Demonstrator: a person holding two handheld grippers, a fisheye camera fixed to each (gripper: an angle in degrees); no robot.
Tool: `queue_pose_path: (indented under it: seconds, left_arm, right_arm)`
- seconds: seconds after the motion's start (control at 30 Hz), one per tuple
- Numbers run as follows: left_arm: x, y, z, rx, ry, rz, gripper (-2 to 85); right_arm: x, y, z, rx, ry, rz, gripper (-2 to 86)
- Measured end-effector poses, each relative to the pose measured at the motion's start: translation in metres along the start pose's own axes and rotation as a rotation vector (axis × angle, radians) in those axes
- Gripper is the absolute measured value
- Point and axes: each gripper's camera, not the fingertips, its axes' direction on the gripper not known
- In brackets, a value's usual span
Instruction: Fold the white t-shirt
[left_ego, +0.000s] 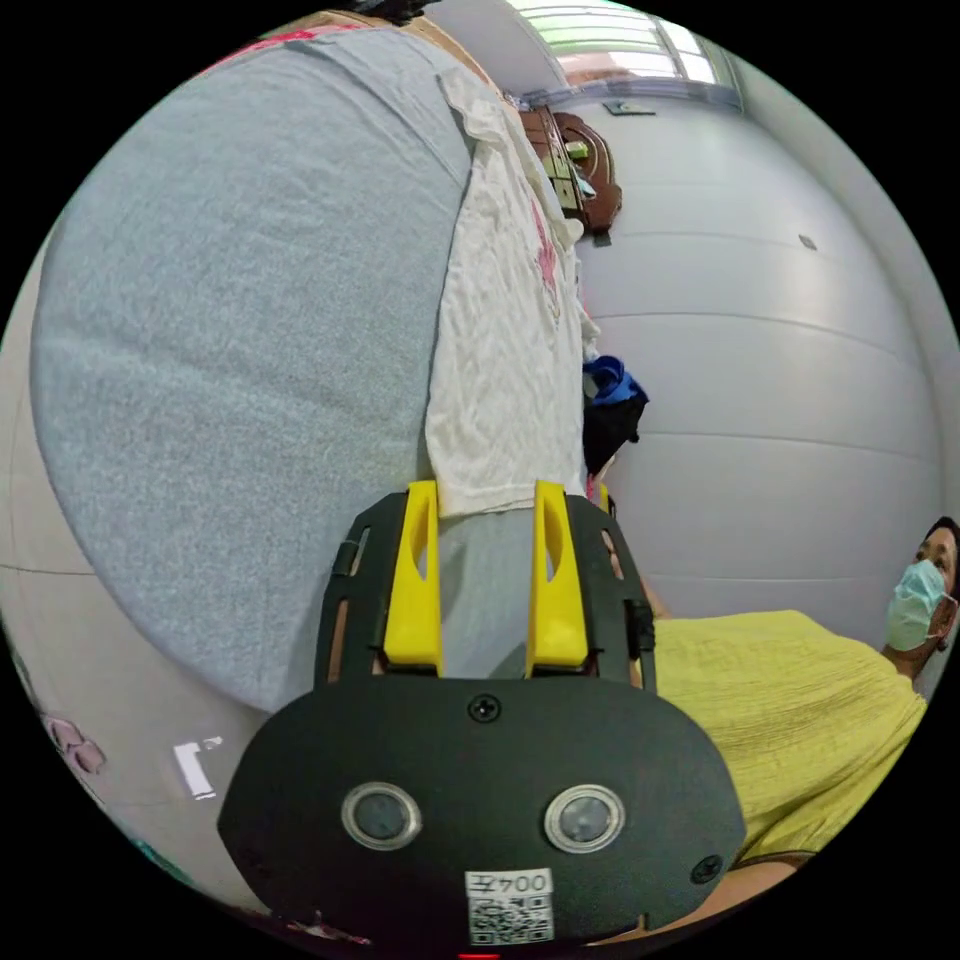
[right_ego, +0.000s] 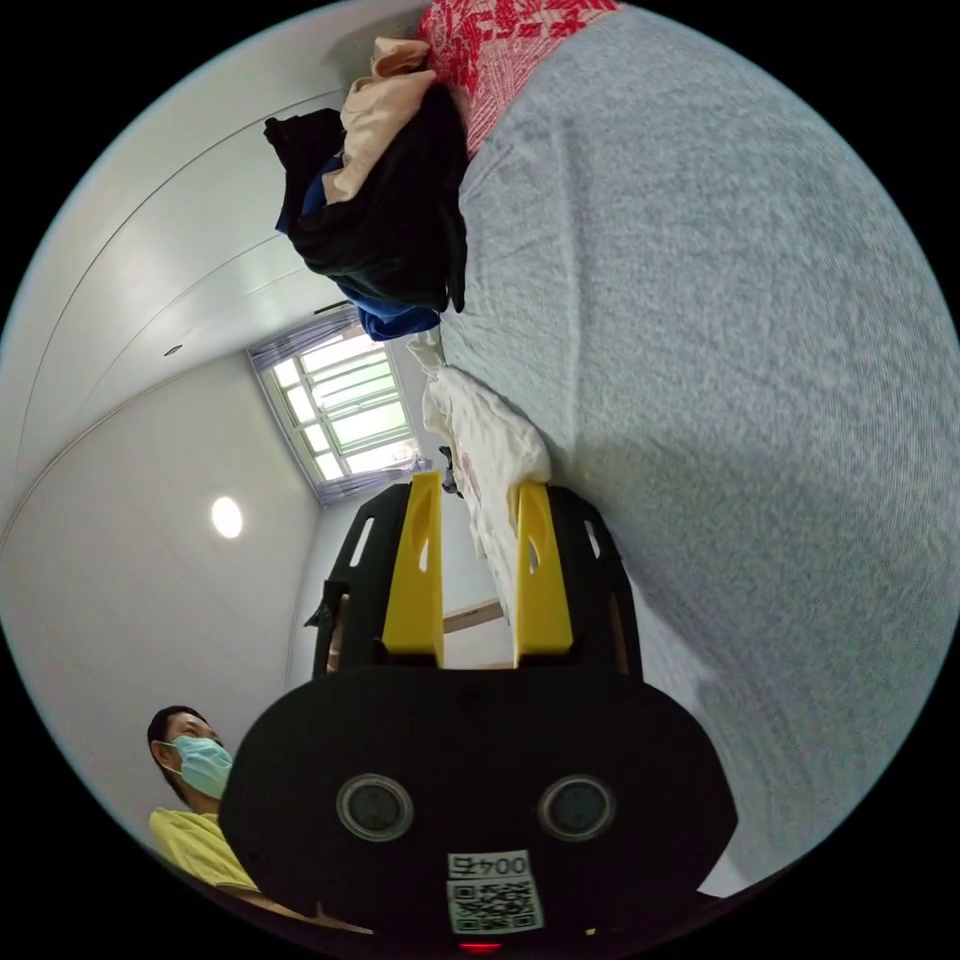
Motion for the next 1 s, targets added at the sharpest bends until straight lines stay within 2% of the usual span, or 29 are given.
queue_pose_path:
  seconds: [0.1,0.2,0.27,0.33,0.43,0.57,0.73,0.9,1.0]
  left_arm:
    - [0.009,-0.011,0.008,-0.017,0.038,-0.001,6.8]
    - [0.027,-0.022,0.005,0.010,0.008,-0.007,3.2]
    - [0.057,-0.028,-0.024,0.119,0.064,0.045,2.4]
    - [0.090,-0.029,-0.050,0.160,0.072,0.116,2.1]
    - [0.133,-0.021,-0.084,0.127,-0.042,0.208,1.8]
    - [0.110,0.002,-0.090,0.124,-0.021,0.059,1.6]
    - [0.102,0.002,-0.064,0.184,0.080,-0.108,1.4]
    - [0.131,-0.088,-0.054,0.232,0.170,-0.165,1.5]
    - [0.184,-0.201,-0.054,0.249,0.222,-0.066,1.5]
  right_arm:
    - [-0.009,-0.006,0.026,0.004,0.014,0.008,8.9]
    - [-0.029,-0.005,0.051,0.039,0.086,-0.013,3.0]
    - [-0.064,0.004,0.065,0.075,0.131,-0.111,0.9]
    - [-0.134,0.027,0.095,0.004,0.231,-0.347,0.0]
    - [-0.202,0.070,0.133,-0.118,0.445,-0.613,-0.3]
    - [-0.190,0.086,0.153,-0.175,0.422,-0.518,-0.4]
    - [-0.179,0.079,0.205,-0.111,0.380,-0.307,-0.5]
    - [-0.263,0.014,0.333,-0.157,0.359,-0.360,-0.5]
    - [-0.357,-0.053,0.454,-0.180,0.345,-0.421,-0.5]
